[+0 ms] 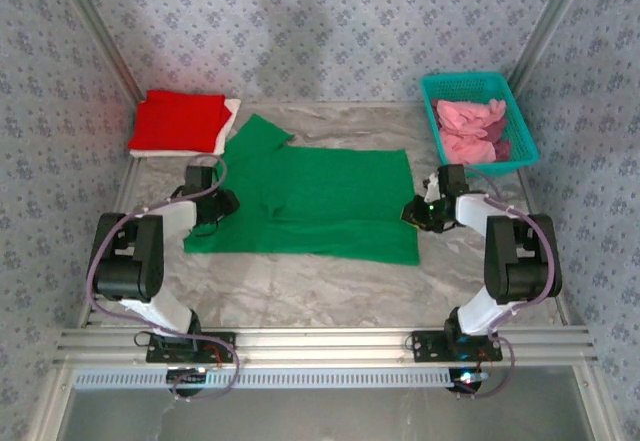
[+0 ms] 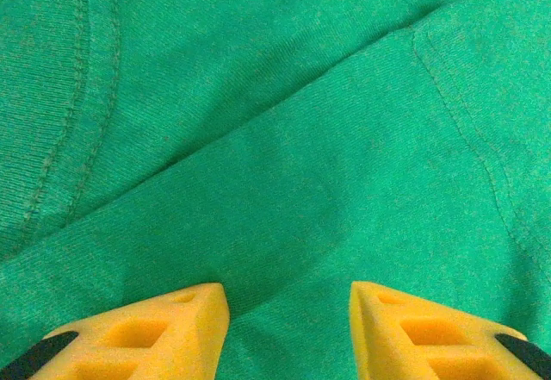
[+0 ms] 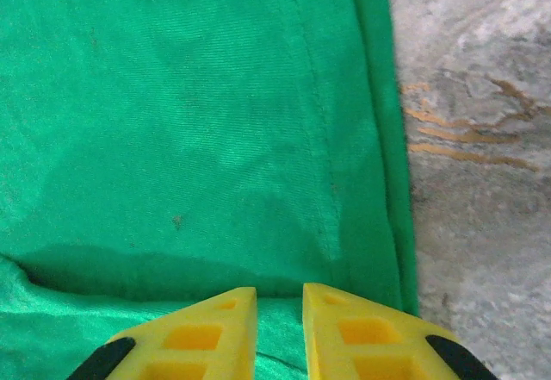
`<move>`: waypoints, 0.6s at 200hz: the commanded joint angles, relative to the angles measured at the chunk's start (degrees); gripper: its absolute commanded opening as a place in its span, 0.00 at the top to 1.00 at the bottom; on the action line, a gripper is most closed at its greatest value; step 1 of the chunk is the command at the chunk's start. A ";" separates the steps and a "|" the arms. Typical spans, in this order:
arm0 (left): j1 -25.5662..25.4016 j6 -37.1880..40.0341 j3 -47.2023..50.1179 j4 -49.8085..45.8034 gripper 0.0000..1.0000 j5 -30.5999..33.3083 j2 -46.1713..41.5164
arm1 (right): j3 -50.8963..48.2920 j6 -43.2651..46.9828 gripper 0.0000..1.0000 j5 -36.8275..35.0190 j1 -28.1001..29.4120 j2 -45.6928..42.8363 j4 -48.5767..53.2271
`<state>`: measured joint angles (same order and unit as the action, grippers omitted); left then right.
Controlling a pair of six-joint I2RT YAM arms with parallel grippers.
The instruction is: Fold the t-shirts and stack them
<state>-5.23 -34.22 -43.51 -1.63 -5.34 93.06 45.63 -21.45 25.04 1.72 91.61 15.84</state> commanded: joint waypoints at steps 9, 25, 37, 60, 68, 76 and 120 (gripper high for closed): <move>0.75 0.90 0.62 -4.88 0.57 0.25 2.76 | -0.27 0.46 0.83 1.89 0.37 0.68 -1.30; 0.70 0.95 0.53 -4.96 0.57 0.40 2.82 | -0.32 0.41 0.90 1.95 0.39 0.09 -0.98; 0.75 0.99 0.48 -5.14 0.57 0.42 2.84 | -0.30 0.36 0.96 1.50 0.23 -0.95 -0.52; 0.82 1.17 0.47 -5.48 0.56 0.62 2.66 | -0.84 -0.27 1.00 -0.02 -0.44 -4.51 0.82; 0.83 1.25 0.44 -5.57 0.57 0.73 2.57 | -1.16 -0.70 1.00 -0.33 -0.82 -5.90 1.17; 0.92 1.26 0.44 -5.67 0.57 0.88 2.57 | -1.52 -1.08 1.00 -0.63 -1.38 -7.10 1.53; 1.10 1.35 0.35 -5.67 0.57 0.77 2.74 | -1.13 -0.32 1.00 -0.94 -2.03 -5.45 2.65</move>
<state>-4.97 -33.87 -43.72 -1.72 -5.63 93.12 44.38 -22.00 24.67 -0.38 83.88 15.59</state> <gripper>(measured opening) 0.435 0.066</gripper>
